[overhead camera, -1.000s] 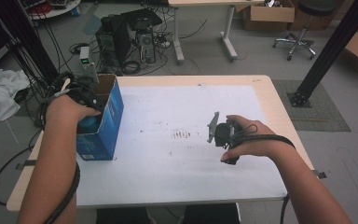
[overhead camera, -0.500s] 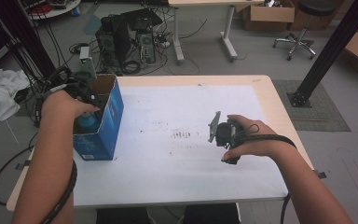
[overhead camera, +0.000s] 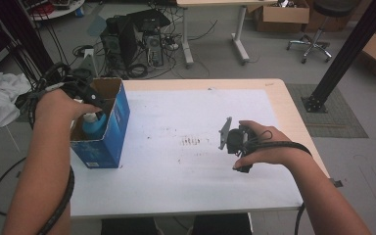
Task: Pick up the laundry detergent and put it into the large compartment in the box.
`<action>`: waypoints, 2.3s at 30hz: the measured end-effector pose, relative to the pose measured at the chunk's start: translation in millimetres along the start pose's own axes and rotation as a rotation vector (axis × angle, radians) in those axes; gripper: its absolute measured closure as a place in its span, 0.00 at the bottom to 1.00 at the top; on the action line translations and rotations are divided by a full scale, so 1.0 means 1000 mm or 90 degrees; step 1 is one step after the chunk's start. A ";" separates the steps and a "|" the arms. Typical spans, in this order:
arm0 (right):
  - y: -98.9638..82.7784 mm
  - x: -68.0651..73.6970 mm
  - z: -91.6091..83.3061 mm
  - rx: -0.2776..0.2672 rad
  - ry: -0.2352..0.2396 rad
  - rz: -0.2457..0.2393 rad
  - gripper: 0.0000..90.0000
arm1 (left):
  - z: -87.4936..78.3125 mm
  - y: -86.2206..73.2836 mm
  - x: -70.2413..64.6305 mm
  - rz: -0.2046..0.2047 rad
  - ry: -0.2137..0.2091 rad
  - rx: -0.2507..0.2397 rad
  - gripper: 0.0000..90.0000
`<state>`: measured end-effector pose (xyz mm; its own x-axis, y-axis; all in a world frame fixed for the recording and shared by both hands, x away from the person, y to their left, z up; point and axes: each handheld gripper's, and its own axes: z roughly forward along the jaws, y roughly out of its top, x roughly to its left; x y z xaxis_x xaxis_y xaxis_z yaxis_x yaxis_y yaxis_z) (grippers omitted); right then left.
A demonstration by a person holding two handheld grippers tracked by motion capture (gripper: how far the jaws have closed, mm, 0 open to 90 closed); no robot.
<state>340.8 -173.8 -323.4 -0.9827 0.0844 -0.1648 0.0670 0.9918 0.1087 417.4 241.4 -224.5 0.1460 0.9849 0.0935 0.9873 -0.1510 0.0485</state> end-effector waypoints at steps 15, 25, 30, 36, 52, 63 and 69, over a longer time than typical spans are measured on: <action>0.000 0.000 -0.003 -0.001 -0.002 -0.003 0.18 | -0.022 -0.004 -0.006 0.020 0.019 -0.004 0.06; 0.001 0.000 -0.003 -0.001 0.000 -0.003 0.18 | -0.038 -0.003 -0.032 0.079 0.027 -0.030 0.00; -0.001 -0.001 -0.002 0.000 0.002 0.001 0.18 | -0.042 -0.002 -0.043 0.115 0.023 -0.044 0.00; 0.001 -0.004 -0.003 0.001 0.002 0.003 0.18 | -0.046 -0.001 -0.061 0.194 0.002 -0.062 0.00; 0.001 -0.010 -0.010 0.005 0.000 0.003 0.18 | -0.052 -0.005 -0.099 0.418 -0.073 -0.113 0.00; 0.004 -0.014 -0.011 0.013 0.003 0.000 0.18 | -0.045 -0.013 -0.123 0.569 -0.101 -0.104 0.00; 0.005 -0.017 -0.012 0.018 0.006 -0.004 0.18 | -0.038 -0.024 -0.143 0.648 -0.102 -0.073 0.00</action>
<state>355.9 -170.9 -308.6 -0.9846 0.0775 -0.1565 0.0656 0.9947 0.0796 370.3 100.5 -201.2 0.9226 0.3857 0.0104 0.3821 -0.9169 0.1151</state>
